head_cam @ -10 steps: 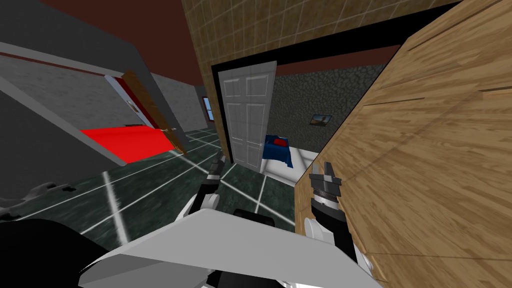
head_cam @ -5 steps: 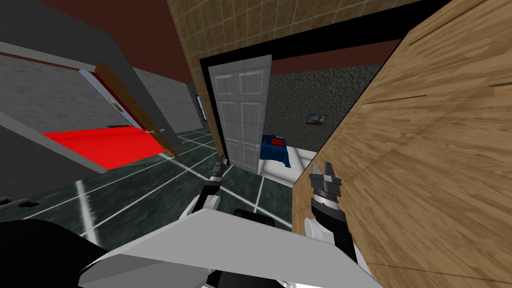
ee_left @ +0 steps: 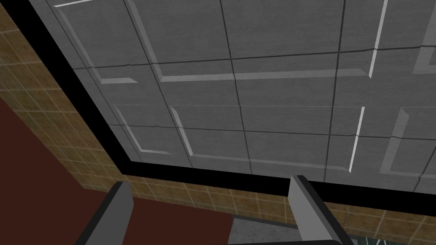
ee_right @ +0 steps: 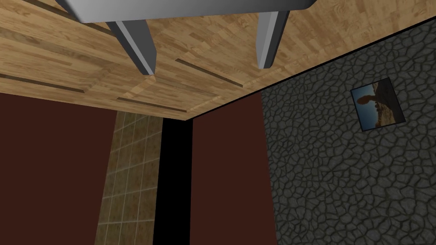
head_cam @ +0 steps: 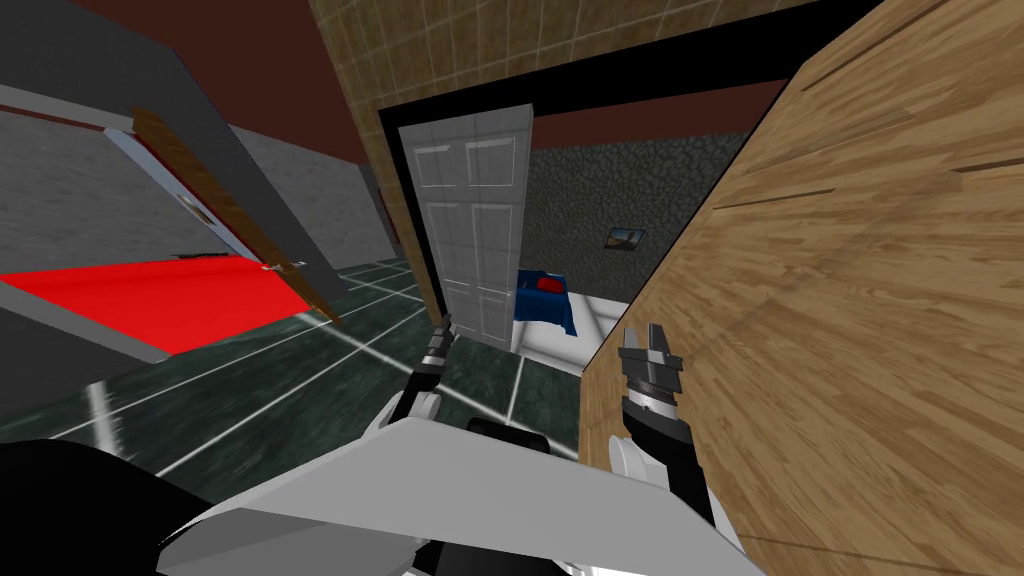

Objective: Pull the door open

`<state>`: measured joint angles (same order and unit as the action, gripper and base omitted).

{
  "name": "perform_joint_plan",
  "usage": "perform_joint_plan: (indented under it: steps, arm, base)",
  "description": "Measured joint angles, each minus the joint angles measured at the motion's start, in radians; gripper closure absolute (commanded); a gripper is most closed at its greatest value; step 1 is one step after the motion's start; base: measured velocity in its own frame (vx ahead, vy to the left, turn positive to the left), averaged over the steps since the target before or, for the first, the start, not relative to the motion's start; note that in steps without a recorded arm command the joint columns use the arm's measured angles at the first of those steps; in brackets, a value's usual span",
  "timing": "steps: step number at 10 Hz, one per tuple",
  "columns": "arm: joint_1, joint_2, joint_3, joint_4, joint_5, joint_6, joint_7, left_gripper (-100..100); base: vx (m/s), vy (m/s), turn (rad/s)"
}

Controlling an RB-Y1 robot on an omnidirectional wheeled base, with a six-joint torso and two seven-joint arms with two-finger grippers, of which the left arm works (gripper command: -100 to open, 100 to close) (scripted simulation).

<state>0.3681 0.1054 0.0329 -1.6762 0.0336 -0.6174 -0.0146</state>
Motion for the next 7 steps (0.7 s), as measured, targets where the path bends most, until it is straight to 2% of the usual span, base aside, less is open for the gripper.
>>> perform_joint_plan:
  steps: [7]
  arm:
    - [-0.055, 0.031, -0.010, 0.183, 0.013, -0.040, 0.039, -100]
  base:
    - [0.109, -0.024, -0.080]
